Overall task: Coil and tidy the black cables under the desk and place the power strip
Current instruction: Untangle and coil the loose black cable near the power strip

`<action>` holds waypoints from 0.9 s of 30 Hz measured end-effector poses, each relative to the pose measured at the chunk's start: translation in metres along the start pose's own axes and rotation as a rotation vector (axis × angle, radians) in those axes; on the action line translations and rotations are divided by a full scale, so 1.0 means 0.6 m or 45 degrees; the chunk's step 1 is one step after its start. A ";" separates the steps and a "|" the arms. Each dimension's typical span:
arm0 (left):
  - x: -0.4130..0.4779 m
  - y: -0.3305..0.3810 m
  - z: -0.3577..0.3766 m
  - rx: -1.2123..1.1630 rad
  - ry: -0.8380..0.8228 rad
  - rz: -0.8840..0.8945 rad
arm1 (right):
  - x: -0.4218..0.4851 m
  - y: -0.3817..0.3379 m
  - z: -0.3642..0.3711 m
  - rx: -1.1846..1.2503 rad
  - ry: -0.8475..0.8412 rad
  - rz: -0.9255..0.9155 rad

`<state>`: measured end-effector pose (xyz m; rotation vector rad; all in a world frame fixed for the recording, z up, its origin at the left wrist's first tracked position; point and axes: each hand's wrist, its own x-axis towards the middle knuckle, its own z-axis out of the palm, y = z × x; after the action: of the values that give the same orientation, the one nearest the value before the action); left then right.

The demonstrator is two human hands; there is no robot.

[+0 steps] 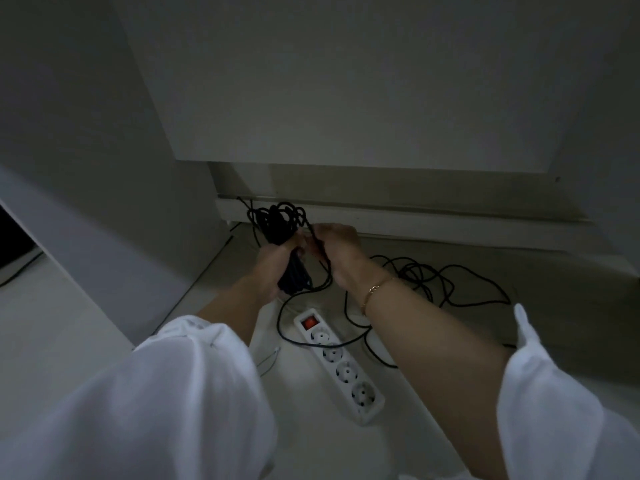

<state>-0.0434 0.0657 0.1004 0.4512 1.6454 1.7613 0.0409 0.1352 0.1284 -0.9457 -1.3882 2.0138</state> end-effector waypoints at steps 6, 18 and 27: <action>-0.020 0.004 -0.002 -0.007 -0.044 0.007 | -0.001 0.011 0.011 0.015 -0.035 -0.038; -0.029 0.019 -0.035 0.048 0.006 -0.116 | -0.013 0.028 0.018 0.021 -0.303 -0.008; -0.031 0.022 -0.025 0.336 0.050 -0.107 | -0.031 0.017 -0.008 -0.097 -0.239 -0.017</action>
<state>-0.0430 0.0424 0.1149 0.4619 1.9060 1.5074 0.0558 0.1210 0.1227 -0.7931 -1.5757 2.0972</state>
